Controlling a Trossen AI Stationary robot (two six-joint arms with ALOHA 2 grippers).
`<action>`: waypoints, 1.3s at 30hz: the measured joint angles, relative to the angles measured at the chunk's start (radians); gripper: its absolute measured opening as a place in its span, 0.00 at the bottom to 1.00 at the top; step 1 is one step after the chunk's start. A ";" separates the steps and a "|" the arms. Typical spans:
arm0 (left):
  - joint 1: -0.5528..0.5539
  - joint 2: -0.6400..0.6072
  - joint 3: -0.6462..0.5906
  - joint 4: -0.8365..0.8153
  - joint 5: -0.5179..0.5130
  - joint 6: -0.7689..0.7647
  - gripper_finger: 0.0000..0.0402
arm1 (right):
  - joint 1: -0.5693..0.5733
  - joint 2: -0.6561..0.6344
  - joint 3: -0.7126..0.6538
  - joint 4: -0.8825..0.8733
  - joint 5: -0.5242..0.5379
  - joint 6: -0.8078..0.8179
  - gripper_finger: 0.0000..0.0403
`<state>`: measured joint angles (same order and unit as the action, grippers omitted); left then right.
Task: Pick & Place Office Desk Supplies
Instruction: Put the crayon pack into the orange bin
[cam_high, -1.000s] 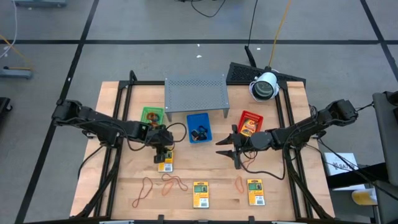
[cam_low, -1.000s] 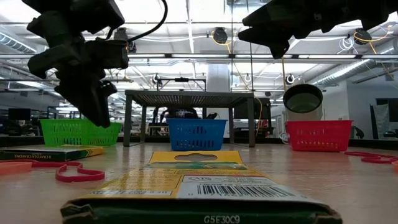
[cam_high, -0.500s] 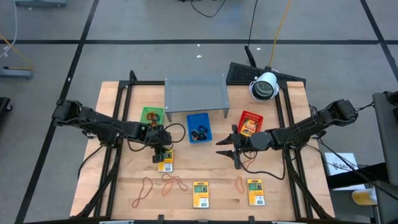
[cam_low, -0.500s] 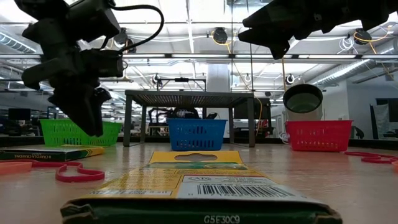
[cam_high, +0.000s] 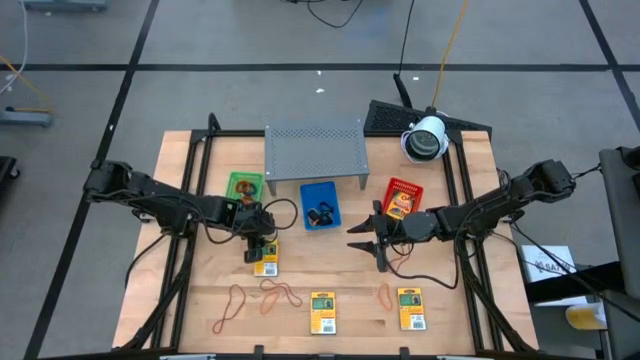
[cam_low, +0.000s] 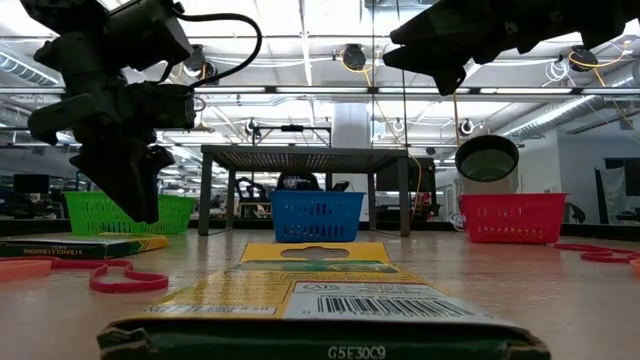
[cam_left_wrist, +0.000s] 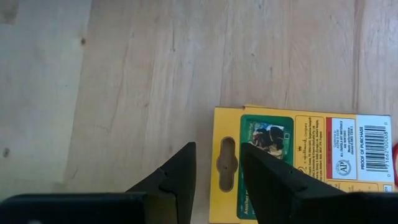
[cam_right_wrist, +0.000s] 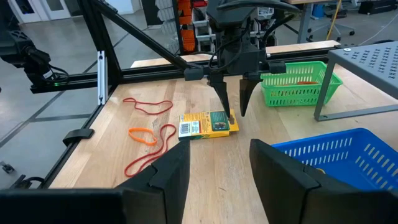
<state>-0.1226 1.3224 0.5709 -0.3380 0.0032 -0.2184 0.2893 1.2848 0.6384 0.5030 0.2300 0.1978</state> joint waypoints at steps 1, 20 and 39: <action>0.000 0.000 0.000 0.000 0.000 0.000 0.33 | 0.000 0.000 0.000 0.000 0.000 0.000 0.39; 0.000 0.000 0.000 -0.003 0.000 -0.031 0.33 | 0.000 0.000 0.000 0.000 0.000 0.000 0.39; -0.002 0.092 0.002 0.052 0.068 -0.040 0.33 | 0.000 0.000 -0.002 0.000 -0.004 0.000 0.39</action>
<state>-0.1246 1.4147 0.5727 -0.2862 0.0713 -0.2584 0.2896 1.2846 0.6369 0.5028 0.2261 0.1978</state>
